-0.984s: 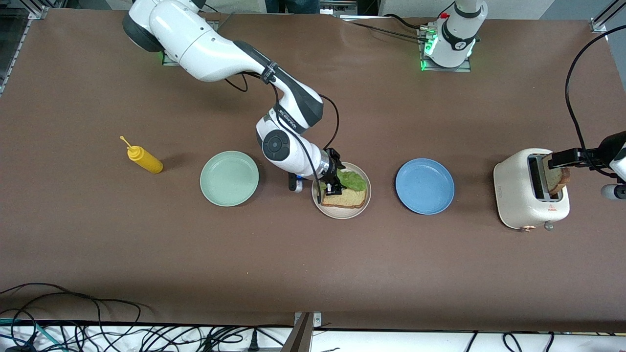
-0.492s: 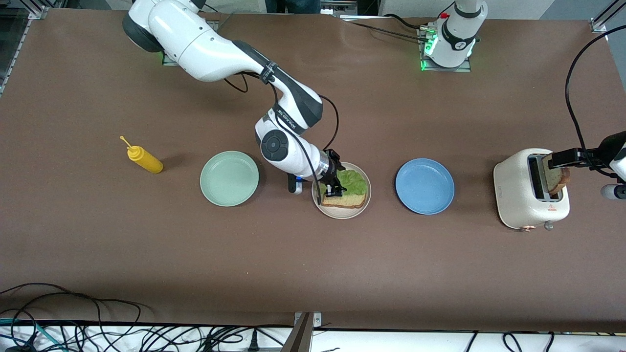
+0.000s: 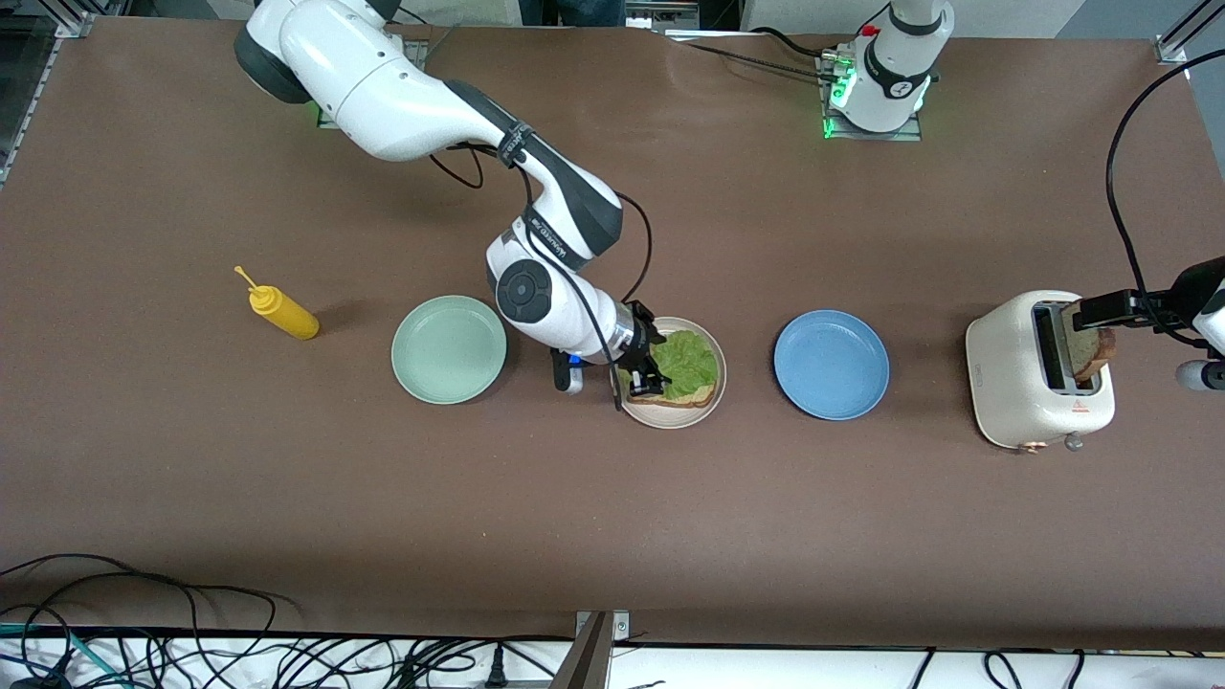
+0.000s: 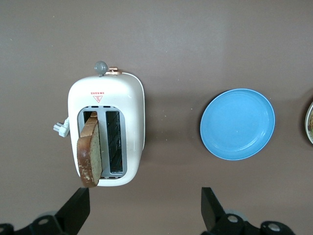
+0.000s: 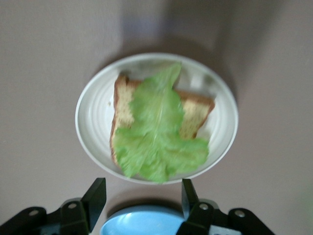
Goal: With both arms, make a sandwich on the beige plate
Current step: 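Lower the lettuce onto the bread and open the right gripper, then move the right gripper back toward the yellow squeeze bottle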
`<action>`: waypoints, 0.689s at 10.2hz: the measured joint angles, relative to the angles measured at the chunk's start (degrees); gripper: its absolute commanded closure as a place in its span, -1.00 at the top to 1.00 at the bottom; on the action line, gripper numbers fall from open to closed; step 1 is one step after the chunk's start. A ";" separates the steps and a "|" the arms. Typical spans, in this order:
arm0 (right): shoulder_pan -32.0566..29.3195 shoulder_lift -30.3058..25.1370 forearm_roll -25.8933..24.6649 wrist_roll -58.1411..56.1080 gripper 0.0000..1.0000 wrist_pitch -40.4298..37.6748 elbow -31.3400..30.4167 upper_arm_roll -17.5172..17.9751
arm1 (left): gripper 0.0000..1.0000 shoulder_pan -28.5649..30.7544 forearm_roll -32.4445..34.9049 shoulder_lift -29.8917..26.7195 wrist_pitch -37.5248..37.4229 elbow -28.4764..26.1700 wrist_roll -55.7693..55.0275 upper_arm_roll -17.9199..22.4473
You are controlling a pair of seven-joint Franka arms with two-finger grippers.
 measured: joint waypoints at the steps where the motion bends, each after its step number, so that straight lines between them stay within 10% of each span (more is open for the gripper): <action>1: -1.35 -1.10 -0.17 -5.85 0.65 -3.72 1.00 -0.01 | 1.00 0.00 -0.01 0.00 0.00 0.00 0.00 0.00; 2: -3.24 -3.24 -0.24 -11.30 0.94 -8.58 1.63 -0.02 | 1.00 0.00 -0.02 0.00 0.00 0.00 0.00 -0.01; 7: -13.06 -14.41 -0.43 -39.85 1.00 -35.78 1.97 -0.09 | 1.00 0.00 -0.03 -0.03 -0.05 0.03 0.00 -0.05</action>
